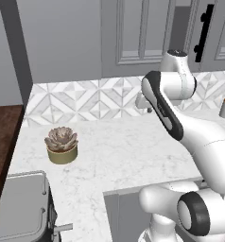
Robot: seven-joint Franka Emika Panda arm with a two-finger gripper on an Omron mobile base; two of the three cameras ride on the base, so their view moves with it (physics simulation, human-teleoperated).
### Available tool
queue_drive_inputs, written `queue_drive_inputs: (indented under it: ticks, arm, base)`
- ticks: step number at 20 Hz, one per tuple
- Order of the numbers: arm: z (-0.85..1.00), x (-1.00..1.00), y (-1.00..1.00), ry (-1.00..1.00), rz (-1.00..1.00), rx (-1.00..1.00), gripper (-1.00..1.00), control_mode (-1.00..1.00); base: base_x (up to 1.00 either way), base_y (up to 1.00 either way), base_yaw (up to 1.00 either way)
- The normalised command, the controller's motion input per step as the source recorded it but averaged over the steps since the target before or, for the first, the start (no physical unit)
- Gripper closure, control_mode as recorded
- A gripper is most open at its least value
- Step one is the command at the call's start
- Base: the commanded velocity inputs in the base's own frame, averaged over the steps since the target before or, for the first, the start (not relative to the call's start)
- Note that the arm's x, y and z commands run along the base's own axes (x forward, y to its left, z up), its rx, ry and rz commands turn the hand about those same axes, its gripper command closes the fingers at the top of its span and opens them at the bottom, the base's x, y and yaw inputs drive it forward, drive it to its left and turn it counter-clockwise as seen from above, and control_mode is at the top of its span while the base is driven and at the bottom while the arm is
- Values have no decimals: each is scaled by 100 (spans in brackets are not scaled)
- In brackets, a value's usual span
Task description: Navigate to the stand mixer.
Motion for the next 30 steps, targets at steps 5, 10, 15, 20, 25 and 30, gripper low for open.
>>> queue_drive_inputs:
  ticks: [5, 10, 15, 20, 25, 30]
  arm:
    - [0, 0, 0, 0, 0, 0, -100, 100]
    - [0, 0, 0, 0, 0, 0, -100, 100]
    - [0, 0, 0, 0, 0, 0, -100, 100]
    - [0, 0, 0, 0, 0, 0, -100, 100]
    - [0, 0, 0, 0, 0, 0, -100, 100]
    - [0, 0, 0, 0, 0, 0, -100, 100]
  base:
    - [0, 0, 0]
    - [-28, -8, -2]
    - [-10, 12, -80]
    - [1, 19, -96]
    - [0, 12, -99]
    - [0, 6, -99]
